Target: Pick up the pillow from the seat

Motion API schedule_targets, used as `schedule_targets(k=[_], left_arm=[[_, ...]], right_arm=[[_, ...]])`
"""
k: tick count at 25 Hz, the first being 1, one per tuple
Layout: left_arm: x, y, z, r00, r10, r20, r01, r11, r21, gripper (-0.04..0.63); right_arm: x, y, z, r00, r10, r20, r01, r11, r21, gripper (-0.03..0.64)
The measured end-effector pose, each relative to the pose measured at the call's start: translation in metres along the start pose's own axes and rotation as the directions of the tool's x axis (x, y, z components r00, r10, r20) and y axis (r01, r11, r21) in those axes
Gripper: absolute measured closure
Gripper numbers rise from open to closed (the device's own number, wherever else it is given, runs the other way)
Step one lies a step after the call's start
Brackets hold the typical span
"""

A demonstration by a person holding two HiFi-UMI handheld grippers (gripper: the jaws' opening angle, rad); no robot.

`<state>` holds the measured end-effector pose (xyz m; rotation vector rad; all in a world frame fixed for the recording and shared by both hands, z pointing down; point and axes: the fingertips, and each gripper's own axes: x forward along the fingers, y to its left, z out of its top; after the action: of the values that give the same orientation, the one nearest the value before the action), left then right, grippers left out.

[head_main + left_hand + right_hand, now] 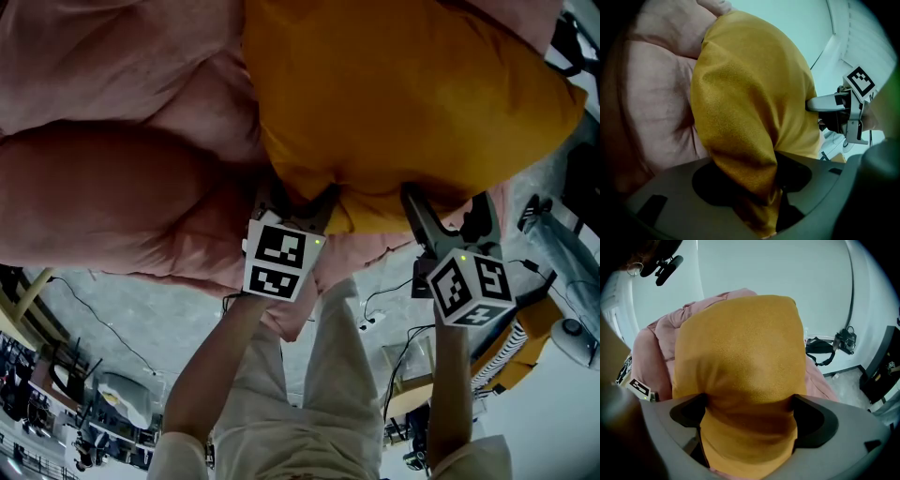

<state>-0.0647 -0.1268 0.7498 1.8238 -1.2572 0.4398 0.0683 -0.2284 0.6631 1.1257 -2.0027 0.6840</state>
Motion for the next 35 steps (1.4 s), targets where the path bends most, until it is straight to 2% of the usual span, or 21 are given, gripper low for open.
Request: schedule_targets(k=[9,13,15,19,26,30,35], left_arm=[[0.004,-0.002,0.003,1.000,0.015,-0.022,-0.015,1.000,-0.007,0.354],[0.005,-0.001,0.003,0.999,0.013,-0.040,-0.014,0.999,-0.034,0.354],[0.005,-0.001,0.003,0.998,0.007,-0.057,-0.010,0.999,-0.049,0.351],[0.003,-0.001,0.006,0.999,0.014,-0.047,-0.017,0.998,-0.057,0.351],[-0.004,-0.011,0.010,0.999,0.003,-0.040,-0.005,0.998,-0.065,0.351],[-0.013,-0.018,0.013,0.999,0.033,-0.024,-0.033,0.999,-0.036,0.388],[-0.022,-0.029,0.016,0.999,0.051,-0.003,-0.051,0.998,-0.027,0.403]], right_arm=[[0.005,-0.003,0.003,1.000,-0.016,0.013,0.016,1.000,0.004,0.051],[0.006,0.001,0.004,1.000,-0.006,0.007,0.006,1.000,0.009,0.131],[0.007,0.002,0.004,1.000,0.003,-0.001,-0.003,1.000,0.013,0.149],[0.003,0.008,0.005,1.000,0.012,0.004,-0.012,1.000,0.022,0.280],[-0.008,0.014,0.004,0.997,0.067,0.047,-0.069,0.996,0.050,0.442],[-0.015,0.017,0.004,0.995,0.075,0.058,-0.077,0.997,0.027,0.473],[-0.029,0.018,0.007,0.994,0.057,0.091,-0.059,0.998,0.025,0.492]])
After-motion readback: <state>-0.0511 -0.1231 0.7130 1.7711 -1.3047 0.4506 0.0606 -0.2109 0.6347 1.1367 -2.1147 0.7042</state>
